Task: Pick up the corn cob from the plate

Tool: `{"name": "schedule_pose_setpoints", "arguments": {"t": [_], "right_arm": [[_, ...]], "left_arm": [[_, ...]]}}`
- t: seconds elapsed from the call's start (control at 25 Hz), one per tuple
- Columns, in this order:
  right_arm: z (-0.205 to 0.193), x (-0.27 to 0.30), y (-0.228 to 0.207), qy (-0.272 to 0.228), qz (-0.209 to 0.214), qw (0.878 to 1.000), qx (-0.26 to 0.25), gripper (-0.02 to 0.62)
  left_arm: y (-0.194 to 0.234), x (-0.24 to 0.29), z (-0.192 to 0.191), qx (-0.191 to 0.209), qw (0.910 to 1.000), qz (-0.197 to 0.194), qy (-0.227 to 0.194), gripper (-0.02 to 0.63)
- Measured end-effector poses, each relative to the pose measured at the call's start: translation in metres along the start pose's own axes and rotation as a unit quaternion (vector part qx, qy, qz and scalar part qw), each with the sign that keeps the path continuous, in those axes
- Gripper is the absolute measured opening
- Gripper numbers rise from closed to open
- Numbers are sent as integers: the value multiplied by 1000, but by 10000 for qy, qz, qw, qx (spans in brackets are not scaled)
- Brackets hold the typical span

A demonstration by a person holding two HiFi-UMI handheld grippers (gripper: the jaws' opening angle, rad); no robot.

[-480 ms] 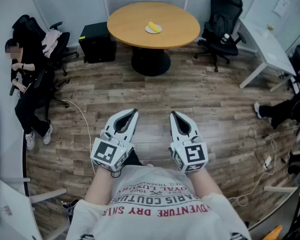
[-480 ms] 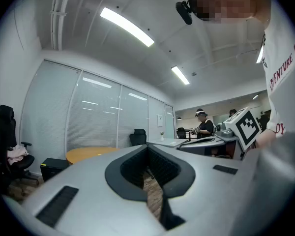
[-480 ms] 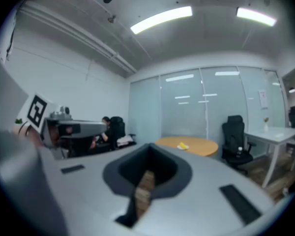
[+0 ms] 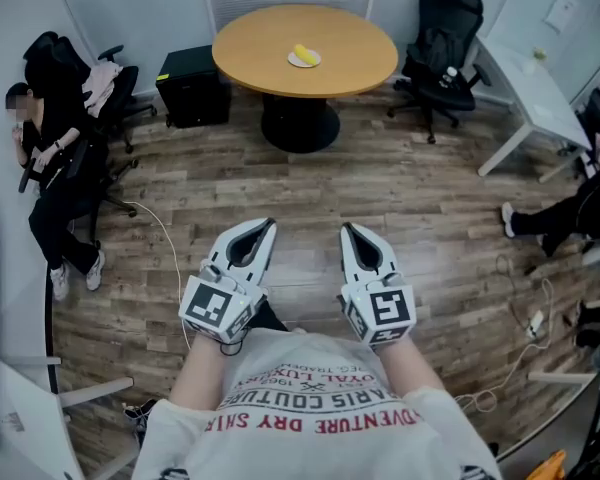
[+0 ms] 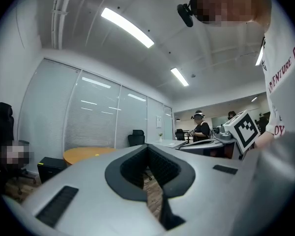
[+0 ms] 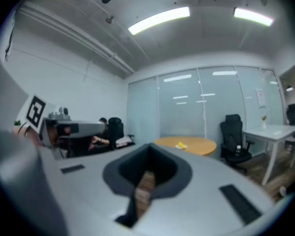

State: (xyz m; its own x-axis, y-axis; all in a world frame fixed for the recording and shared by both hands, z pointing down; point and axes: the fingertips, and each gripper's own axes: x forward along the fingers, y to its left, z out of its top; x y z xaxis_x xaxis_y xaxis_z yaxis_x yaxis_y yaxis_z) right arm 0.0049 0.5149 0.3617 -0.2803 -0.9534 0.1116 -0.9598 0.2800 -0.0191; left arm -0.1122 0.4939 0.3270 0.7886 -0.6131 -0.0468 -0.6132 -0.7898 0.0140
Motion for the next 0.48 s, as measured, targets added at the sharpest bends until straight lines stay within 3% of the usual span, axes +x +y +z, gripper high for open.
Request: {"name": "schedule_pose_setpoints", "arguments": {"t": [0.48], "right_arm": [[-15,31,-27,217,-265,9994,99,28]], "left_arm": [[26,25,-20,-218,9996,-27,203,31]]}}
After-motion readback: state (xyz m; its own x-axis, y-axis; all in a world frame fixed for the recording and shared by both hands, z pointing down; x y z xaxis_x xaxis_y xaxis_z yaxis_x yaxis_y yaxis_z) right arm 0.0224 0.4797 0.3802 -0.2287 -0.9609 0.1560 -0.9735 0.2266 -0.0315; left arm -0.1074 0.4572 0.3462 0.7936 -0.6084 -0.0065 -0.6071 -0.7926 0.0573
